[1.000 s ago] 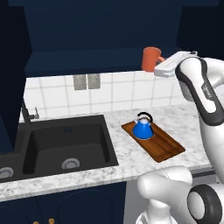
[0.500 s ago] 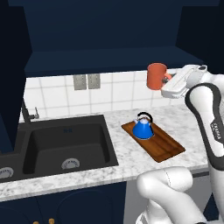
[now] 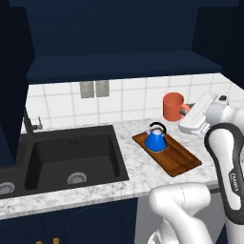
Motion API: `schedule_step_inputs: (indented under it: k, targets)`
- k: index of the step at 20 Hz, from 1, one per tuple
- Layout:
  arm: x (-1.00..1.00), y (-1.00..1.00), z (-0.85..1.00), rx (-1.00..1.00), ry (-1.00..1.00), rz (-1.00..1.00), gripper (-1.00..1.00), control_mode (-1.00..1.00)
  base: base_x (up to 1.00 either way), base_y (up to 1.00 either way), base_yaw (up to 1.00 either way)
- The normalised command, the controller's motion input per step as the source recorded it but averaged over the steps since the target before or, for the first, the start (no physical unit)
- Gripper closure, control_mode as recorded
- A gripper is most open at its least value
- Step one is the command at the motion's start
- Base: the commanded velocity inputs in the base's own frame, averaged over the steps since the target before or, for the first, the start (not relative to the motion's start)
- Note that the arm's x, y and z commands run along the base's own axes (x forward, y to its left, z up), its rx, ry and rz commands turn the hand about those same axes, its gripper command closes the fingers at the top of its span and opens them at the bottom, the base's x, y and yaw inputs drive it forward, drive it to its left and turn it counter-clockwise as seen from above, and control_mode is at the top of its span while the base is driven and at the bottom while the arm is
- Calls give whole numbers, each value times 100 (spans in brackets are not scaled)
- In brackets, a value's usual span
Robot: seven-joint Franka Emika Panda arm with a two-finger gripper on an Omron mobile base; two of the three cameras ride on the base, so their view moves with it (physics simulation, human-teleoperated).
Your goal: Pick the kettle from the counter and place it on the tray. Then pick the mug from the cabinet and place it on the tray. Then close the cabinet doors.
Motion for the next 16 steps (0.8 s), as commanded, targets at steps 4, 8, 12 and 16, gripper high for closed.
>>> schedule_step_inputs:
  k: [4,8,12,16]
  targets:
    - [-17,-17,-39,-1,1,0,100,-100,0,0,0]
    - [0,-25,-34,0,1,0,100,-100,0,0,0]
    - [0,-19,-48,0,-2,-1,100,-100,0,0,0]
    - [0,-20,-44,4,-16,-3,100,-100,0,0,0]
